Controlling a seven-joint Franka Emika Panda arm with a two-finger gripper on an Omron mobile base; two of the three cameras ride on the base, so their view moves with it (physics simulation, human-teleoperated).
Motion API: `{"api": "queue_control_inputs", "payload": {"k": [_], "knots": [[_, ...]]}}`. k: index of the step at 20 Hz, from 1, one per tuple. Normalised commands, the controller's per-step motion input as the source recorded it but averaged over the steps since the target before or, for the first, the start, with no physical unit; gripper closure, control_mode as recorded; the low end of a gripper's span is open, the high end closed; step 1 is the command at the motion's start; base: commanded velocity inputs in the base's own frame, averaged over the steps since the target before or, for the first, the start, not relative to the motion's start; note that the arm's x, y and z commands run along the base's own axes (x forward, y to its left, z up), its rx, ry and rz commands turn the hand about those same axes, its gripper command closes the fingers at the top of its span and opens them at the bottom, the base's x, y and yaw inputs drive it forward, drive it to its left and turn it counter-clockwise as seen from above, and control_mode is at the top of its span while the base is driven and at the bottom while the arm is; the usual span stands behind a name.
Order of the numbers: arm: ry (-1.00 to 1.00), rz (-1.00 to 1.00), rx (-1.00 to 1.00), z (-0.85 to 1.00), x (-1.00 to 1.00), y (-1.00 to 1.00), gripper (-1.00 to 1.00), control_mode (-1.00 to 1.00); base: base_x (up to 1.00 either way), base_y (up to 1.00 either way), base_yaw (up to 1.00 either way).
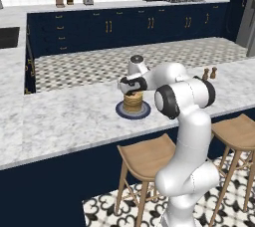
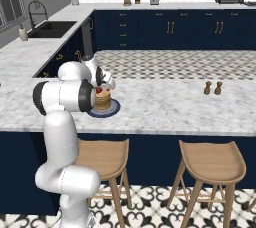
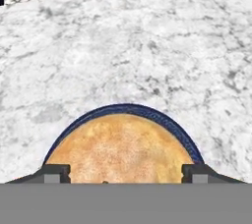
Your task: Take the strawberry from the fridge and place it on top of the pancake, located on the dining counter.
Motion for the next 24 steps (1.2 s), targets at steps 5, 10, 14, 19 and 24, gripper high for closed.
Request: {"api": "queue_control_inputs", "payload": {"k": [5,10,14,19,24], "knots": [[-0.03,0.01,0.02,0.48,-0.21,0.00,-1.00,-1.00,0.00,0.00,0.00],[-0.07,0.10,0.19,0.94,-0.96,-0.01,-1.00,-1.00,0.00,0.00,0.00],[0.01,0.12,0.33,0.66,-1.00,-0.01,-1.00,-1.00,0.00,0.00,0.00],[0.05,0.03,0.11,0.60,-0.84,0.00,-1.00,-1.00,0.00,0.00,0.00],[0.70,0.00,-0.03,-0.23,-0.56,-0.20,-1.00,-1.00,0.00,0.00,0.00]]}}
